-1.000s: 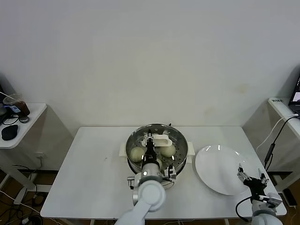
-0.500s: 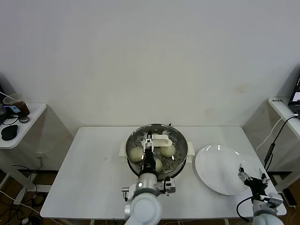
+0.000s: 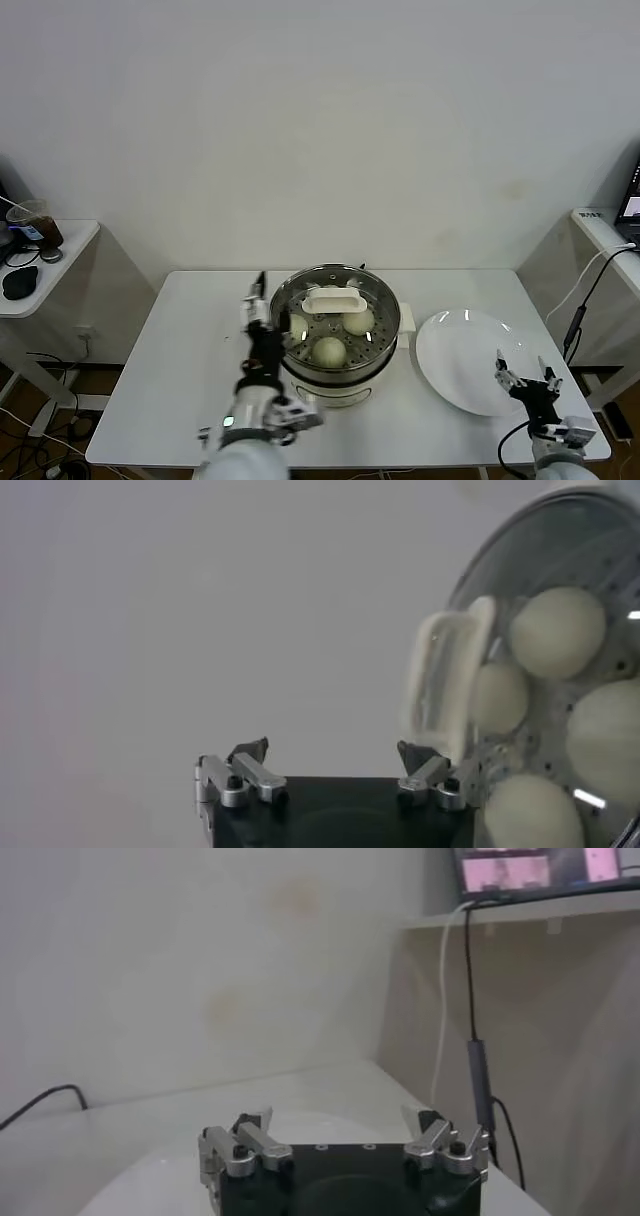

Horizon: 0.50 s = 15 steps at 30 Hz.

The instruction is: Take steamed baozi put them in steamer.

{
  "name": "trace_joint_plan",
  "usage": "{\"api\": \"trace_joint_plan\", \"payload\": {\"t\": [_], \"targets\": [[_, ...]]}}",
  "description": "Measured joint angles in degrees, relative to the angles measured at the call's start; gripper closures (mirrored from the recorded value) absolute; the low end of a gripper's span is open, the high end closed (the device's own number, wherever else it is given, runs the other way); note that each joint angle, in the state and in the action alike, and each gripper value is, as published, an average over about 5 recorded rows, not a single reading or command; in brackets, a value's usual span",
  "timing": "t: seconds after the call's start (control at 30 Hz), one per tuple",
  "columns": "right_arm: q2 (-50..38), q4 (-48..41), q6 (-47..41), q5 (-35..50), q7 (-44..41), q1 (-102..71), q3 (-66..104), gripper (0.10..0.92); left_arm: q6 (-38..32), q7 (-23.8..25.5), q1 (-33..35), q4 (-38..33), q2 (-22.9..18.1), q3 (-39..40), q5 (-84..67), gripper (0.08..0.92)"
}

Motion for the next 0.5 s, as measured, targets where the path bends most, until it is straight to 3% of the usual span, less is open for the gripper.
{"api": "trace_joint_plan", "payload": {"t": [0.27, 0.5], "targets": [[1.88, 3.89, 0.79, -2.68, -0.83, -2.71, -4.05, 0.203, -14.43, -7.07, 9.25, -0.03, 0.31, -19.78, -29.0, 0.177], [2.93, 5.43, 0.89, -4.14, -0.61, -4.76, -5.94, 0.203, -23.77, -10.57, 16.07, 3.67, -0.26, -28.89, -52.06, 0.177]]}}
